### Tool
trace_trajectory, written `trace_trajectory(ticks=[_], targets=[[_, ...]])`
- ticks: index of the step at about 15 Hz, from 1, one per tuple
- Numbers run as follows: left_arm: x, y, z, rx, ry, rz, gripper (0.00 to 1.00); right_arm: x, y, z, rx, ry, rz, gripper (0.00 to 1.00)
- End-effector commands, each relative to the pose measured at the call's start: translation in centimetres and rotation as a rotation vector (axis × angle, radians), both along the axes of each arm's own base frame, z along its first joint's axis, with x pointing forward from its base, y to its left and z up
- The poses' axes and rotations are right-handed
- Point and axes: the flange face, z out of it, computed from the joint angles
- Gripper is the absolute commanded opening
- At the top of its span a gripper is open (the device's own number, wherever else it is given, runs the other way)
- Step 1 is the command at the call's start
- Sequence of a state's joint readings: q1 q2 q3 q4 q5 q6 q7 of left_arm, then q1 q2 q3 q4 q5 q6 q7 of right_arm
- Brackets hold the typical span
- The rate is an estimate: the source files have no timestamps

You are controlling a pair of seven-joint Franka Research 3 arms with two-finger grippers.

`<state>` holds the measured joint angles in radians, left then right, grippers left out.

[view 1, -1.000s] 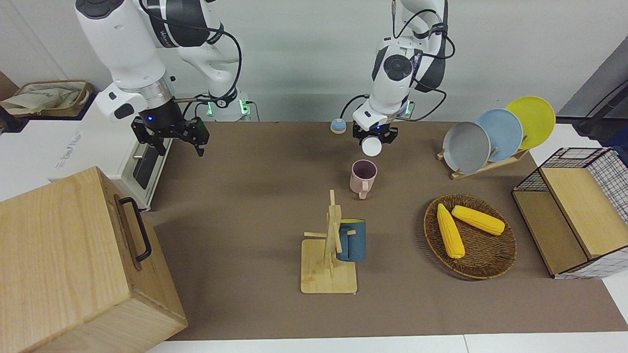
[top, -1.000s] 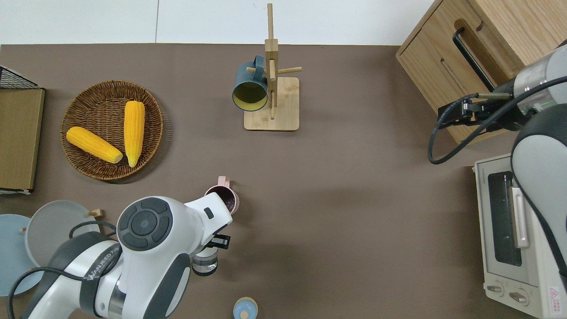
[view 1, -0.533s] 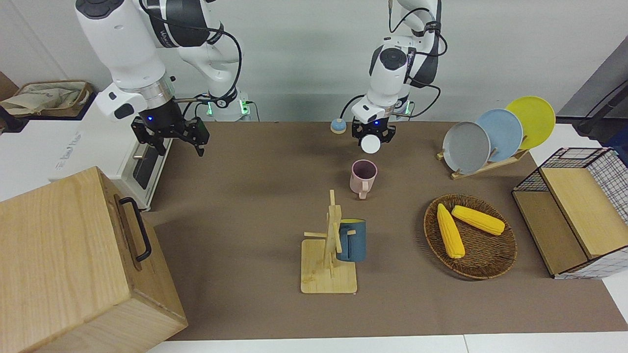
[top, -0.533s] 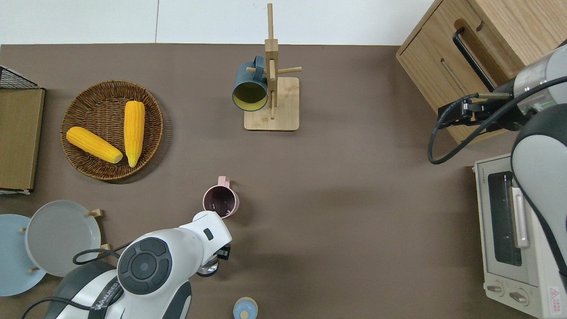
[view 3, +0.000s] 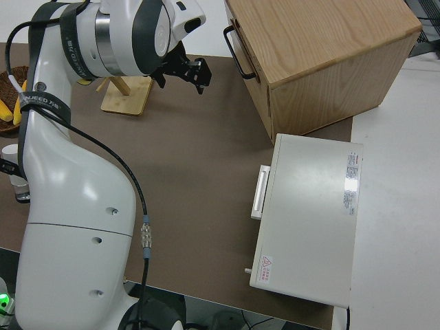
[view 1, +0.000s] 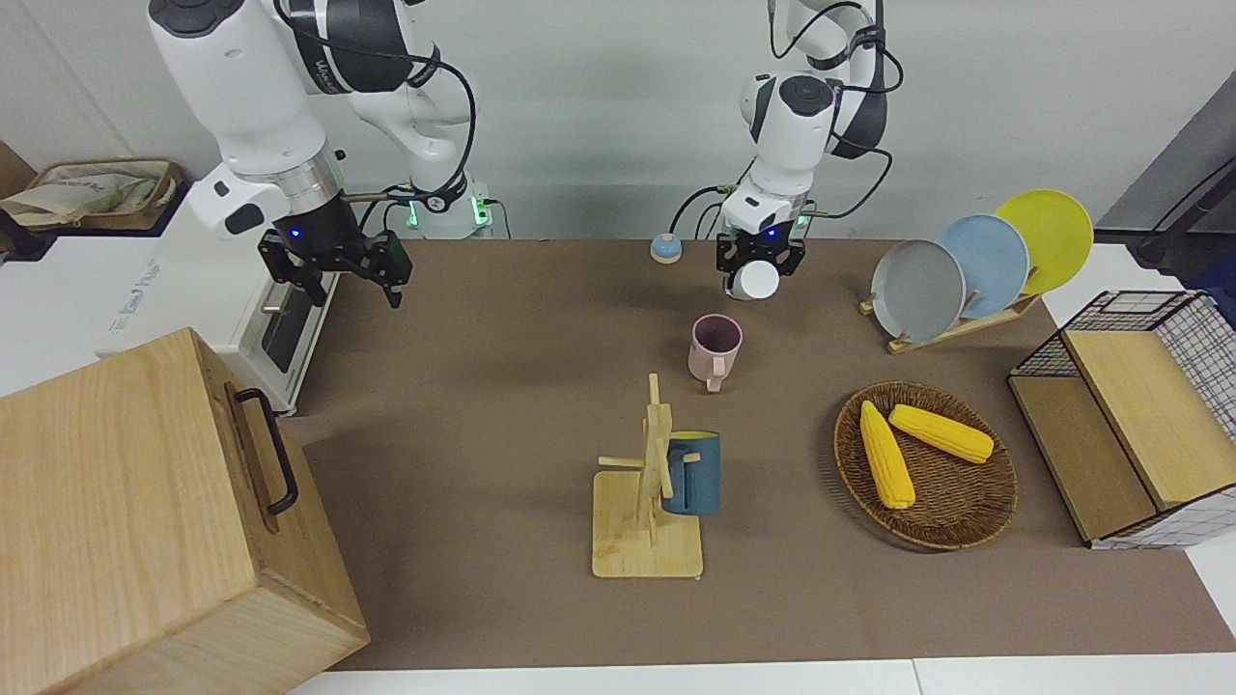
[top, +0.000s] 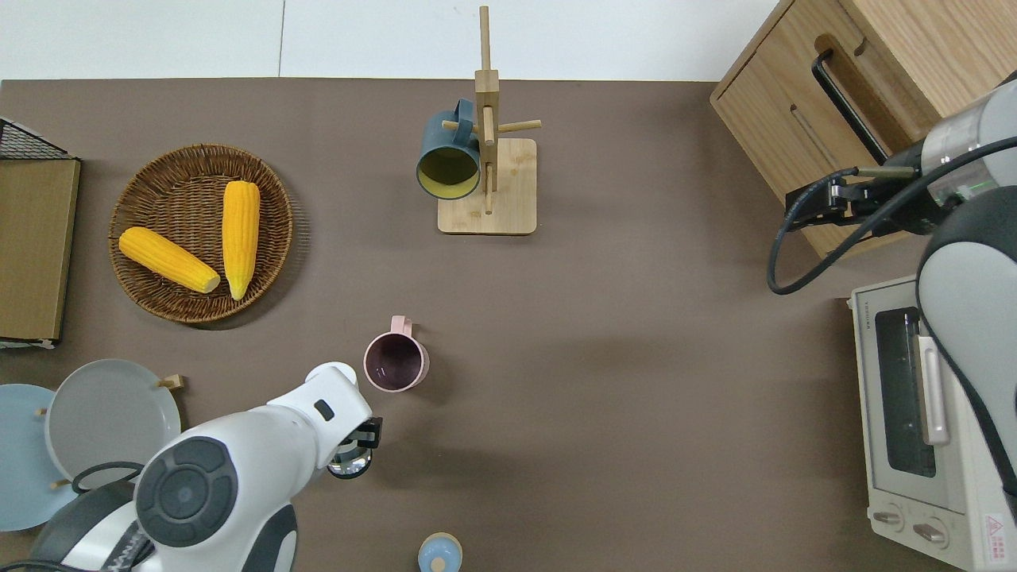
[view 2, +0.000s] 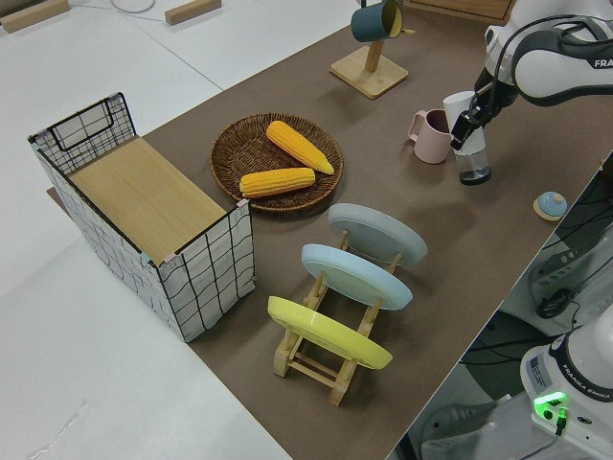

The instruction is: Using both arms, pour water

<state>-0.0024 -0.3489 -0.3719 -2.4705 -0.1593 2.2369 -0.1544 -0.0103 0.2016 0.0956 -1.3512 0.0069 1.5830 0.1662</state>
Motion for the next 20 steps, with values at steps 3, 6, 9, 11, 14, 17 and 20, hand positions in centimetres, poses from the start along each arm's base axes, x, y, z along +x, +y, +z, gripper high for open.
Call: trace_trajectory(ticks=[3, 6, 9, 11, 14, 17, 20], targets=[[4.1, 6.7, 4.8, -0.026, -0.165, 0.152, 0.00, -0.5, -0.4, 0.2, 0.018, -0.012, 0.010, 0.992], [6.3, 10.2, 7.4, 0.018, -0.218, 0.191, 0.00, -0.5, -0.4, 0.2, 0.018, -0.012, 0.010, 0.992], [7.9, 12.9, 10.2, 0.022, -0.272, 0.234, 0.00, -0.5, -0.4, 0.2, 0.018, -0.012, 0.010, 0.992], [8.7, 14.9, 12.8, 0.032, -0.322, 0.228, 0.00, -0.5, -0.4, 0.2, 0.018, -0.012, 0.010, 0.992], [10.3, 19.0, 16.1, 0.050, -0.383, 0.236, 0.00, -0.5, -0.4, 0.2, 0.018, -0.012, 0.010, 0.992], [11.7, 23.9, 19.3, 0.076, -0.432, 0.232, 0.00, -0.5, -0.5, 0.1, 0.018, -0.012, 0.009, 0.992], [12.8, 27.2, 20.8, 0.088, -0.459, 0.221, 0.00, -0.5, -0.4, 0.2, 0.018, -0.012, 0.010, 0.992]])
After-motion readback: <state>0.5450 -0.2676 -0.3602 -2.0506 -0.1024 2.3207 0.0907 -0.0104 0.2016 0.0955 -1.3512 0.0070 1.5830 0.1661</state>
